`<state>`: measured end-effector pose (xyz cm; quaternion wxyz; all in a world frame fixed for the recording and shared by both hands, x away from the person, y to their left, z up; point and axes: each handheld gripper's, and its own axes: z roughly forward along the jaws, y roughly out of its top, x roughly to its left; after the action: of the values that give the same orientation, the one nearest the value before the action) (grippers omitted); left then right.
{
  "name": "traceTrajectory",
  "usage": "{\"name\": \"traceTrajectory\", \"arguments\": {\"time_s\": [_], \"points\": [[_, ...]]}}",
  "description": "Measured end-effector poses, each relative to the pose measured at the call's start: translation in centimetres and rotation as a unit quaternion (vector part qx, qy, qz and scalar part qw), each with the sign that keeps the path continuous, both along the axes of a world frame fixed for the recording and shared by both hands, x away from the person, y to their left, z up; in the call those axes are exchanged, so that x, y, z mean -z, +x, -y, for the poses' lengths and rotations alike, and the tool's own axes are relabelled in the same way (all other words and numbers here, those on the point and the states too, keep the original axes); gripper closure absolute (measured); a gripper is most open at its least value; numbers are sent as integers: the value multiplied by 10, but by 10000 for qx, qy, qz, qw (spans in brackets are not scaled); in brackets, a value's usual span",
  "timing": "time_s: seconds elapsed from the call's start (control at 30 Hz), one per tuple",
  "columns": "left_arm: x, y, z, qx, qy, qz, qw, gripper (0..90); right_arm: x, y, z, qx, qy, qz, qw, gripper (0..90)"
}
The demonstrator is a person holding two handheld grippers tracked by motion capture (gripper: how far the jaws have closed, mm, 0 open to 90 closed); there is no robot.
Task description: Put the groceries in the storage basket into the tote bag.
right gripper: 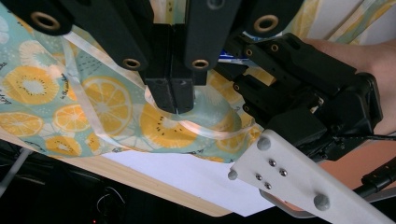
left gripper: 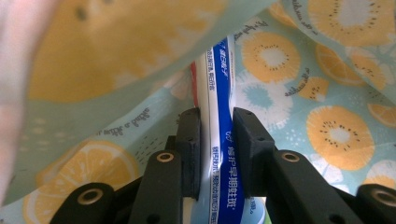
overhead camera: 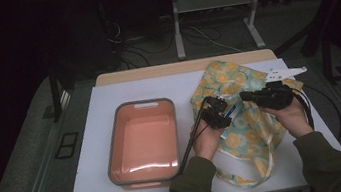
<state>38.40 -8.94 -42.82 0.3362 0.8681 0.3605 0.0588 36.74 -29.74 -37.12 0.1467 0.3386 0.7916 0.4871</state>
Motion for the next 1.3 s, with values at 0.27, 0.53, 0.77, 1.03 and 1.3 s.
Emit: {"name": "traceTrajectory", "arguments": {"time_s": [0.27, 0.53, 0.77, 1.03, 1.3], "points": [[-19, -16, -11, 245, -165, 144, 9995, 535, -1, -1, 1, 7, 9, 25, 10000, 898], [-39, -33, -22, 513, -464, 153, 9975, 432, -2, -3, -1, -30, 11, 26, 10000, 898], [-50, -37, -22, 522, -845, 231, 9948, 373, -2, -3, -2, -42, -17, 11, 10000, 898], [-70, -48, -22, 587, -1054, 402, 9919, 296, -1, -3, -1, -51, -22, 15, 10000, 898], [-84, -56, -33, 734, -951, 532, 9913, 255, 0, -4, -3, -79, -58, -4, 10000, 898]]}}
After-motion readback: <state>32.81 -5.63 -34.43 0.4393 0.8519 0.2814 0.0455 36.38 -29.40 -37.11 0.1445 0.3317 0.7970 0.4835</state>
